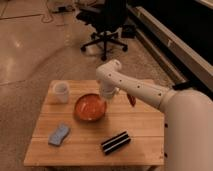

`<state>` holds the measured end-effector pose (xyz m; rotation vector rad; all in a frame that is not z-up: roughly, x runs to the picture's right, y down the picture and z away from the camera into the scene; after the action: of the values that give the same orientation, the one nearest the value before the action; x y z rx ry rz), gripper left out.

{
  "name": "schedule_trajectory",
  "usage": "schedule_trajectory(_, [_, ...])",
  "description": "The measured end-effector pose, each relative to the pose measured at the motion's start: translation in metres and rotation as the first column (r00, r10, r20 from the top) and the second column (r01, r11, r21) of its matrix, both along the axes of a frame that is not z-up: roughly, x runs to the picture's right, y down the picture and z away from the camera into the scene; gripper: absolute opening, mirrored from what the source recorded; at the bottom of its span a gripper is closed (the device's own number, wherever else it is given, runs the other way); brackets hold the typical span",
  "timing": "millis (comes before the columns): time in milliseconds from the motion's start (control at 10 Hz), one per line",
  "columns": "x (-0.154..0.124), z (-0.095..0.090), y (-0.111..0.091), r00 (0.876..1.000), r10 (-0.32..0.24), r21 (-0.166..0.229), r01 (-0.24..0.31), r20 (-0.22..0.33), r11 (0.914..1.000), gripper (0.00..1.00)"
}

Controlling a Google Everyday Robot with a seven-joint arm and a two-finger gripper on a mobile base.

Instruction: Drag the ceramic bowl in a circle

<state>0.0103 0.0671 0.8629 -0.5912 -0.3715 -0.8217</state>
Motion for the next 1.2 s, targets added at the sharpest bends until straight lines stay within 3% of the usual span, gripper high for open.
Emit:
schedule_trajectory(200, [-0.008,0.0,0.0,1.0,-0.004,-0.011,0.004,-0.001,0.9999,0.44])
schedule_trajectory(400, [-0.03,-0.001,0.002,1.0,-0.009,-0.014,0.009,0.009,0.9999,0.65])
schedule_trajectory(600, [-0.027,-0.003,0.009,1.0,-0.019,-0.019,0.02,0.02,0.9996,0.79])
schedule_trajectory(800, [-0.01,-0.007,0.028,0.999,-0.039,-0.031,0.04,0.034,0.9987,0.8])
schedule_trajectory(1200, [-0.004,-0.001,0.059,0.998,-0.044,-0.06,0.047,0.054,0.9971,0.8])
